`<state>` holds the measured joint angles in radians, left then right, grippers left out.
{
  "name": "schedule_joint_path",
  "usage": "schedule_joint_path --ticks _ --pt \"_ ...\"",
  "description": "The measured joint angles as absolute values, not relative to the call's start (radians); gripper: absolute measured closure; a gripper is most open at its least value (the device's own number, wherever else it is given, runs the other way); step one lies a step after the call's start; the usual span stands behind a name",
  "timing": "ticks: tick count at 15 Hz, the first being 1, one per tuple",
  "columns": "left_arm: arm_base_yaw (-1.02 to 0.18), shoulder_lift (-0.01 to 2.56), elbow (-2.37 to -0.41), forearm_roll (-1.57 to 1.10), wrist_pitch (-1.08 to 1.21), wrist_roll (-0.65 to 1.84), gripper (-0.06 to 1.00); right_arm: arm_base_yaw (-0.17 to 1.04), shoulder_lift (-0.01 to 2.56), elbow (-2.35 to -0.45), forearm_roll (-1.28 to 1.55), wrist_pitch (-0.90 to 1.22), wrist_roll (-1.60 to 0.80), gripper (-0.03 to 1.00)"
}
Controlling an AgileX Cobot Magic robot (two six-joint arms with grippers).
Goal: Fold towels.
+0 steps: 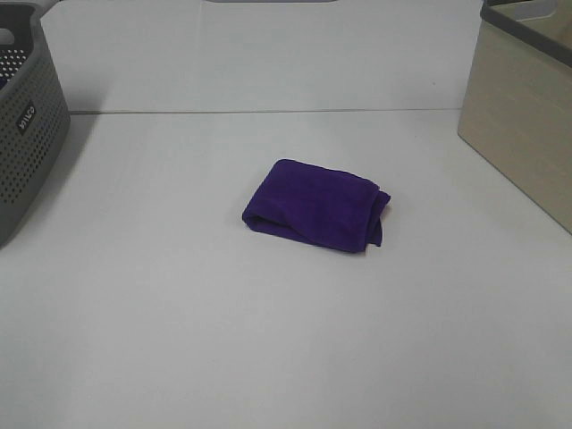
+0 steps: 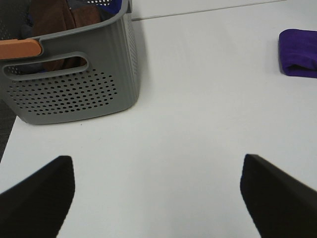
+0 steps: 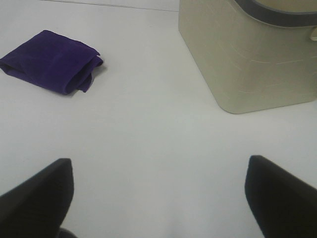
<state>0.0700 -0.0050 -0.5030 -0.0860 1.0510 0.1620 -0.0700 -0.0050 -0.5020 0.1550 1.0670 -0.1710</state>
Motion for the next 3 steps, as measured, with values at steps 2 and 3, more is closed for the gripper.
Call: schedule_joint_path --ticks 2,3 --pt "0.07 -0.005 -0.503 -0.086 1.051 0.162 0.11 -0.07 -0.005 -0.502 0.155 1.067 -0.171 0.06" --pt "0.07 -0.005 -0.503 -0.086 1.051 0.162 0.11 -0.07 -0.005 -0.502 0.155 1.067 -0.171 0.06"
